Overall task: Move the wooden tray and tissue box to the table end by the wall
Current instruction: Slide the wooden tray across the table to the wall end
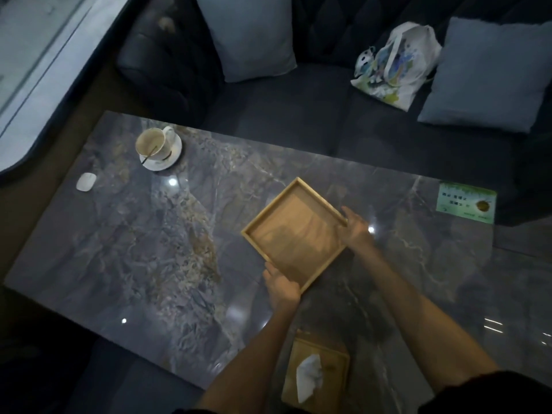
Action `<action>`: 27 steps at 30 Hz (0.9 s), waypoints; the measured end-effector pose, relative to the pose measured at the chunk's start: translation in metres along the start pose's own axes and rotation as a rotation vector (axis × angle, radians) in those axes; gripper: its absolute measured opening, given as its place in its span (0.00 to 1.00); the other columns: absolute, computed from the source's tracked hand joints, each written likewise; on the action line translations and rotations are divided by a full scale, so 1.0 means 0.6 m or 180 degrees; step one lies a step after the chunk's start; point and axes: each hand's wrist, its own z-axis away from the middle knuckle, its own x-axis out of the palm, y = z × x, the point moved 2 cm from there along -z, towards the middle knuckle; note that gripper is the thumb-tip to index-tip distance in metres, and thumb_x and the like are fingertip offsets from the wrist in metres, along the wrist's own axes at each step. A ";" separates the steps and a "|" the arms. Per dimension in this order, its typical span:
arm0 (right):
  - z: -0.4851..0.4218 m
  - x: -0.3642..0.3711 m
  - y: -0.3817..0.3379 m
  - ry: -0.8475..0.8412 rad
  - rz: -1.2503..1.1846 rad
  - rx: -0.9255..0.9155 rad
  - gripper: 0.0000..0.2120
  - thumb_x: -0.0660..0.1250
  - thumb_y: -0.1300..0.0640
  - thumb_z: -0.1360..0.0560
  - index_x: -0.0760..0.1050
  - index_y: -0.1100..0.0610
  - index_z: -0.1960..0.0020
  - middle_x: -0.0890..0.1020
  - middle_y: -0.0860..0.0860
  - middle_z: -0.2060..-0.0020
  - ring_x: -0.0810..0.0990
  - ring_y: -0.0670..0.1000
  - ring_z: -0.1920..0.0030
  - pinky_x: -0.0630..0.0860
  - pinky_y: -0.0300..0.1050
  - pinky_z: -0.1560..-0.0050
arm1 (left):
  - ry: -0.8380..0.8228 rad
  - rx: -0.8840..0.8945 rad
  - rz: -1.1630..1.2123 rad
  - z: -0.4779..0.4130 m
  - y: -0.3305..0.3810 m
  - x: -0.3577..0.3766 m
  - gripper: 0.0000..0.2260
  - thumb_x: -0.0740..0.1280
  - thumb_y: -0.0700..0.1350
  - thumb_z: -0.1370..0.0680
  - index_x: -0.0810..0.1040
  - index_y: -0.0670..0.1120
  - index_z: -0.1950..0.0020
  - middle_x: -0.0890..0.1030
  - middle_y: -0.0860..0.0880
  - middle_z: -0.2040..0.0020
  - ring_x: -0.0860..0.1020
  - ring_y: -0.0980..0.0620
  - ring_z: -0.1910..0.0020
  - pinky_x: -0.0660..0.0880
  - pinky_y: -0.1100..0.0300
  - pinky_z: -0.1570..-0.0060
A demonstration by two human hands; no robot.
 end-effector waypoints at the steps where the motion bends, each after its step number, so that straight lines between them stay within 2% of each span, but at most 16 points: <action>1: 0.003 0.012 0.002 0.0048 0.0079 0.0022 0.25 0.64 0.59 0.28 0.68 0.58 0.31 0.75 0.64 0.37 0.71 0.63 0.36 0.66 0.51 0.32 | -0.0035 0.0040 0.0009 0.000 -0.004 -0.005 0.31 0.62 0.36 0.27 0.56 0.39 0.25 0.64 0.38 0.30 0.70 0.36 0.35 0.67 0.47 0.34; 3: 0.027 0.033 0.000 0.0288 0.0062 0.0086 0.21 0.61 0.55 0.30 0.74 0.53 0.37 0.79 0.62 0.43 0.76 0.63 0.42 0.71 0.50 0.37 | -0.0090 0.0094 0.0002 -0.004 -0.020 -0.021 0.33 0.62 0.35 0.26 0.53 0.40 0.24 0.62 0.37 0.28 0.68 0.36 0.33 0.66 0.48 0.33; 5: 0.057 0.052 0.001 0.0439 -0.0058 0.0194 0.16 0.61 0.57 0.29 0.79 0.54 0.44 0.83 0.61 0.47 0.79 0.62 0.46 0.75 0.51 0.42 | -0.0050 0.0151 0.0025 -0.015 -0.045 -0.044 0.32 0.61 0.33 0.27 0.53 0.38 0.24 0.63 0.36 0.29 0.67 0.35 0.32 0.66 0.46 0.33; 9: 0.118 0.101 -0.009 0.0620 -0.0157 0.0353 0.11 0.65 0.62 0.28 0.79 0.56 0.48 0.83 0.62 0.50 0.80 0.63 0.47 0.76 0.54 0.44 | -0.0057 0.0150 0.0258 -0.051 -0.105 -0.095 0.25 0.59 0.47 0.23 0.62 0.40 0.27 0.71 0.36 0.35 0.72 0.35 0.37 0.71 0.44 0.38; 11: 0.134 0.127 -0.010 0.0769 -0.0203 0.0433 0.11 0.65 0.64 0.30 0.80 0.58 0.48 0.82 0.64 0.51 0.80 0.65 0.48 0.76 0.56 0.45 | -0.0100 0.0193 0.0223 -0.067 -0.128 -0.115 0.23 0.62 0.50 0.23 0.67 0.42 0.31 0.74 0.37 0.39 0.75 0.35 0.41 0.75 0.41 0.42; 13: 0.131 0.145 -0.008 0.0806 -0.0147 0.0676 0.12 0.65 0.64 0.31 0.80 0.60 0.48 0.82 0.64 0.51 0.80 0.65 0.49 0.76 0.55 0.46 | -0.0235 0.0308 0.0123 -0.076 -0.144 -0.128 0.22 0.64 0.47 0.23 0.67 0.41 0.31 0.74 0.37 0.38 0.75 0.35 0.39 0.74 0.43 0.40; 15: 0.119 0.161 -0.002 0.0734 -0.0119 0.0883 0.12 0.66 0.64 0.31 0.80 0.62 0.48 0.82 0.64 0.50 0.80 0.65 0.47 0.76 0.55 0.46 | -0.0323 0.0493 0.0004 -0.084 -0.159 -0.145 0.22 0.61 0.42 0.22 0.65 0.39 0.29 0.72 0.35 0.35 0.72 0.35 0.36 0.70 0.45 0.35; 17: 0.132 0.173 -0.033 0.0622 -0.0197 0.1056 0.12 0.65 0.65 0.30 0.79 0.63 0.48 0.82 0.64 0.49 0.80 0.65 0.46 0.76 0.55 0.45 | -0.0394 0.0695 0.0020 -0.093 -0.170 -0.172 0.25 0.58 0.42 0.24 0.64 0.36 0.28 0.73 0.32 0.37 0.72 0.34 0.37 0.69 0.45 0.35; 19: 0.155 0.194 -0.082 0.0752 -0.0170 0.1110 0.11 0.64 0.65 0.28 0.79 0.64 0.47 0.82 0.66 0.49 0.80 0.65 0.46 0.76 0.55 0.46 | -0.0522 0.0807 0.0099 -0.121 -0.194 -0.205 0.27 0.58 0.41 0.27 0.64 0.37 0.27 0.73 0.33 0.40 0.73 0.35 0.40 0.69 0.47 0.36; 23: 0.188 0.289 -0.194 0.0817 -0.0157 0.0990 0.10 0.65 0.64 0.27 0.78 0.63 0.47 0.82 0.65 0.49 0.80 0.64 0.47 0.74 0.52 0.48 | -0.0565 0.0846 0.0217 -0.200 -0.256 -0.303 0.27 0.62 0.35 0.25 0.60 0.37 0.25 0.70 0.33 0.36 0.70 0.37 0.36 0.63 0.52 0.32; 27: 0.183 0.436 -0.321 0.0537 -0.0044 0.0662 0.09 0.66 0.63 0.29 0.79 0.60 0.49 0.83 0.63 0.52 0.80 0.62 0.49 0.75 0.52 0.50 | -0.0270 0.0595 0.0343 -0.295 -0.352 -0.448 0.20 0.59 0.36 0.22 0.66 0.40 0.29 0.73 0.38 0.38 0.73 0.40 0.37 0.67 0.49 0.32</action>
